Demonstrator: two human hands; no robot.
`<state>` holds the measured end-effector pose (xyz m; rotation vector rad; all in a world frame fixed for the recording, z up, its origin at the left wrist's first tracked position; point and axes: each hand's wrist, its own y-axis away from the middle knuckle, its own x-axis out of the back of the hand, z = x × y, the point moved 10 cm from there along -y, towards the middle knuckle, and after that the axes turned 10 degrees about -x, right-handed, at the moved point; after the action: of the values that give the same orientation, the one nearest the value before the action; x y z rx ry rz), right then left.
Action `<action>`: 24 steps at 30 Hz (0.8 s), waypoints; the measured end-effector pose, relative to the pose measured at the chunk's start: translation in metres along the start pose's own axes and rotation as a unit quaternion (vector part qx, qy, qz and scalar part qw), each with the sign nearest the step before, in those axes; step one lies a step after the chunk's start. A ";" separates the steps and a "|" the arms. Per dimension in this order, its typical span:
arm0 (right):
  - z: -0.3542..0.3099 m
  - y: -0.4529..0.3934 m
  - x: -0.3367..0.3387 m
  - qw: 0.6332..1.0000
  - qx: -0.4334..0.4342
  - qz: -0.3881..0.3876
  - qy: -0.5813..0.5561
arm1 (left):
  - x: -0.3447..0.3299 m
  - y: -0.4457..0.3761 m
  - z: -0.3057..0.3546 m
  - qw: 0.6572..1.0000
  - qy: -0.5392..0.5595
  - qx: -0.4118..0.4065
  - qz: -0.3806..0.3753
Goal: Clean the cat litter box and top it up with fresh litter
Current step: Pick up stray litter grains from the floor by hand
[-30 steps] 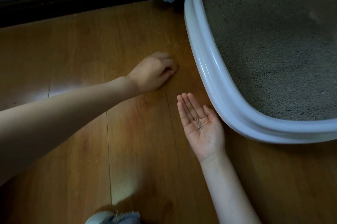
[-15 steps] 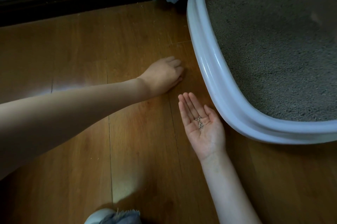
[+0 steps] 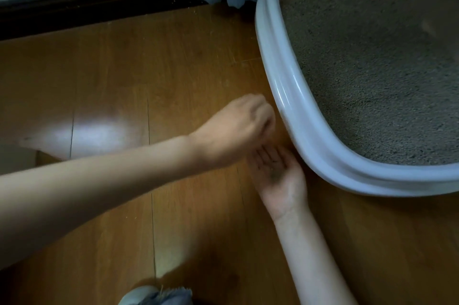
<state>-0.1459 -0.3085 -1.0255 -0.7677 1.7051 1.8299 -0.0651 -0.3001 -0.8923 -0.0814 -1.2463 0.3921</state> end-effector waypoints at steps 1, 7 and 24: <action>0.002 -0.004 0.002 1.000 -0.008 -0.011 -0.014 | -0.007 0.006 0.021 0.999 -0.011 -0.044 -0.019; 0.024 0.000 0.002 0.996 -0.085 -0.011 0.019 | -0.022 0.039 0.046 0.985 -0.092 -0.141 -0.031; 0.007 0.008 -0.016 0.997 -0.036 -0.056 0.029 | -0.023 0.062 -0.103 0.979 0.048 0.200 -0.013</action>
<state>-0.1406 -0.3021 -1.0076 -0.9347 1.6043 1.8166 0.0098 -0.2344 -0.9638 0.2562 -1.0520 0.6028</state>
